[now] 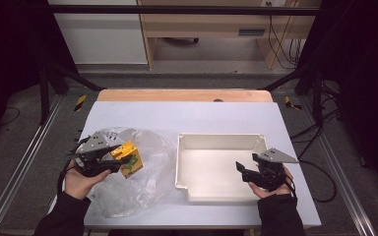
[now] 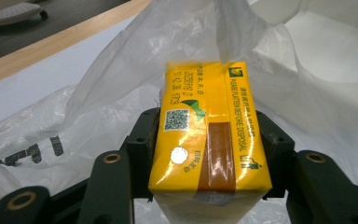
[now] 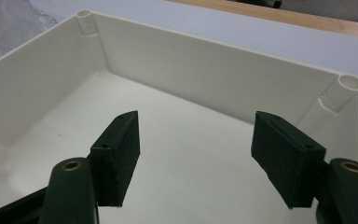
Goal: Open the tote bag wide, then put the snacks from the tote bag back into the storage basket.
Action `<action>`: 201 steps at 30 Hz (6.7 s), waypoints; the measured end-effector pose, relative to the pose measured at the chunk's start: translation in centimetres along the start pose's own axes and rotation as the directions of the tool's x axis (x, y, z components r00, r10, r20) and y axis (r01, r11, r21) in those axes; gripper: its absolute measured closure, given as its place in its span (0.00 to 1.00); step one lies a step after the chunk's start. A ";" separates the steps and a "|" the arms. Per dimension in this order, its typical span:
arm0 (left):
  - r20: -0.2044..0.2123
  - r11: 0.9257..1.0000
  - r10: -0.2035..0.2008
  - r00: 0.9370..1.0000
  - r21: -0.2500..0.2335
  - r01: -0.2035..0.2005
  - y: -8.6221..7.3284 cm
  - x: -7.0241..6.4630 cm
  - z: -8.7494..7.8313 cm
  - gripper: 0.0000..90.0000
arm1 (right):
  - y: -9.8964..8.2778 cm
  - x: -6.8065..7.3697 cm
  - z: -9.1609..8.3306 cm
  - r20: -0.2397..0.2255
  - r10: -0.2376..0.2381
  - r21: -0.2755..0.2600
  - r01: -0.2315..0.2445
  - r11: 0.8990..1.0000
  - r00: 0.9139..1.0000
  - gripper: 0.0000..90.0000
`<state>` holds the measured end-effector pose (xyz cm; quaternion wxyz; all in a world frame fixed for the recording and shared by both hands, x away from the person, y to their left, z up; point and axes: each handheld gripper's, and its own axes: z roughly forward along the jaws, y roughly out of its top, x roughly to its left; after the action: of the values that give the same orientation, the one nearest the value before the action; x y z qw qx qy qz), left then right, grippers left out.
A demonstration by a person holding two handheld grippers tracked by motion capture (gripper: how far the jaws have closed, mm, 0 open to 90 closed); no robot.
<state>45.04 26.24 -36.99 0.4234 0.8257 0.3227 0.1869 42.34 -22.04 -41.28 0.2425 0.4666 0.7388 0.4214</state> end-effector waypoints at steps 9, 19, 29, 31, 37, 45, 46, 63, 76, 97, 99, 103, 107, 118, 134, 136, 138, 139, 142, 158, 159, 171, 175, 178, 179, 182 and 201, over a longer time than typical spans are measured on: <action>-0.014 0.999 -0.009 1.000 -0.047 0.009 0.5 0.1 -2.9 0.56 | 0.0 0.1 0.0 0.003 0.000 -0.001 0.000 1.000 1.000 0.36; -0.025 0.994 -0.052 0.998 -0.099 0.049 0.7 0.2 -4.8 0.56 | 0.2 0.0 -0.4 0.000 0.005 -0.019 -0.005 1.000 1.000 0.35; 0.000 0.986 -0.056 0.998 -0.160 0.055 1.7 -0.5 -6.3 0.56 | 0.4 -0.1 -0.7 0.003 0.011 -0.031 -0.011 0.999 1.000 0.34; -0.001 0.985 -0.049 0.999 -0.166 0.048 2.0 -0.7 -6.5 0.56 | 0.4 -0.1 -0.7 0.003 0.008 -0.030 -0.008 1.000 1.000 0.34; 0.009 0.980 -0.038 0.999 -0.193 0.039 2.8 -1.3 -6.8 0.56 | 0.4 -0.3 -0.9 0.001 0.014 -0.040 -0.014 0.999 1.000 0.33; 0.027 0.980 -0.008 1.000 -0.197 0.013 4.4 -2.1 -6.0 0.56 | 0.4 -0.3 -0.9 0.005 0.008 -0.042 -0.008 0.999 1.000 0.32; 0.029 0.981 -0.002 1.000 -0.196 0.008 4.7 -2.3 -5.9 0.56 | 0.5 -0.4 -0.9 0.006 0.007 -0.044 -0.006 0.999 1.000 0.32; 0.077 0.973 0.068 0.995 -0.226 -0.049 8.5 -4.5 -4.3 0.56 | 0.7 -0.4 -1.0 0.007 -0.016 -0.042 0.016 0.999 1.000 0.22; 0.103 0.968 0.118 0.988 -0.232 -0.092 9.6 -5.7 -4.5 0.56 | 0.8 -0.2 -1.1 0.010 -0.022 -0.041 0.022 0.999 1.000 0.21; 0.226 0.963 0.211 0.951 -0.215 -0.163 11.7 -7.6 0.6 0.56 | 0.8 -0.3 -1.0 0.003 -0.018 -0.049 0.018 0.999 1.000 0.21; 0.237 0.963 0.219 0.946 -0.207 -0.171 11.7 -7.7 1.2 0.56 | 0.8 -0.4 -1.0 0.002 -0.018 -0.052 0.018 0.999 1.000 0.21; 0.247 0.963 0.231 0.941 -0.194 -0.186 11.7 -7.9 2.3 0.56 | 0.8 -0.4 -1.0 0.004 -0.019 -0.049 0.020 0.999 1.000 0.21; 0.274 0.964 0.241 0.931 -0.177 -0.197 11.7 -8.1 3.8 0.56 | 0.8 -0.4 -0.9 0.005 -0.022 -0.050 0.022 0.999 1.000 0.21; 0.311 0.954 0.297 0.903 -0.138 -0.266 11.7 -9.3 6.3 0.56 | 0.7 -0.5 -0.9 0.004 -0.015 -0.058 0.015 0.998 1.000 0.19; 0.389 0.944 0.330 0.860 -0.115 -0.310 10.7 -10.4 9.6 0.56 | 0.8 -0.4 -0.9 0.003 -0.019 -0.067 0.019 0.998 1.000 0.18; 0.398 0.945 0.325 0.858 -0.113 -0.306 10.4 -10.5 9.9 0.56 | 0.8 -0.4 -0.9 0.003 -0.021 -0.068 0.022 0.997 1.000 0.18; 0.401 0.943 0.331 0.854 -0.109 -0.314 10.3 -10.5 10.0 0.56 | 0.8 -0.4 -1.0 0.003 -0.022 -0.069 0.022 0.997 1.000 0.18; 0.409 0.945 0.325 0.853 -0.104 -0.311 9.9 -10.6 10.3 0.56 | 0.8 -0.4 -1.0 0.004 -0.022 -0.069 0.022 0.997 1.000 0.18; 0.416 0.944 0.327 0.849 -0.101 -0.314 9.6 -10.6 10.6 0.56 | 0.7 -0.4 -0.9 0.005 -0.019 -0.066 0.020 0.998 1.000 0.18; 0.464 0.944 0.321 0.826 -0.087 -0.318 7.8 -10.3 12.5 0.56 | 0.7 -0.4 -0.8 0.004 -0.020 -0.061 0.020 0.998 1.000 0.18; 0.465 0.944 0.320 0.825 -0.084 -0.319 7.6 -10.2 12.6 0.56 | 0.7 -0.4 -0.8 0.005 -0.021 -0.061 0.021 0.998 1.000 0.18; 0.472 0.945 0.312 0.824 -0.066 -0.320 6.5 -9.8 13.6 0.56 | 0.6 -0.4 -0.7 0.004 -0.022 -0.060 0.022 0.998 1.000 0.18; 0.475 0.943 0.317 0.821 -0.068 -0.325 6.3 -9.8 13.7 0.56 | 0.6 -0.4 -0.8 0.005 -0.022 -0.061 0.023 0.998 1.000 0.18; 0.477 0.942 0.321 0.818 -0.068 -0.329 6.2 -9.9 13.8 0.56 | 0.6 -0.4 -0.8 0.005 -0.019 -0.060 0.020 0.998 1.000 0.18; 0.476 0.941 0.322 0.819 -0.068 -0.331 6.1 -9.9 13.9 0.56 | 0.6 -0.4 -0.7 0.005 -0.020 -0.059 0.020 0.998 1.000 0.18; 0.472 0.941 0.323 0.821 -0.064 -0.333 6.0 -9.9 14.0 0.56 | 0.6 -0.4 -0.7 0.005 -0.020 -0.059 0.020 0.998 1.000 0.18; 0.478 0.944 0.304 0.824 -0.035 -0.328 5.5 -9.6 14.4 0.52 | 0.6 -0.3 -0.6 0.006 -0.024 -0.056 0.024 0.998 1.000 0.18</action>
<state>48.56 8.93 -41.02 0.4325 0.8980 0.0718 0.0371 42.30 -22.47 -40.44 0.2624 0.4521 0.7316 0.4377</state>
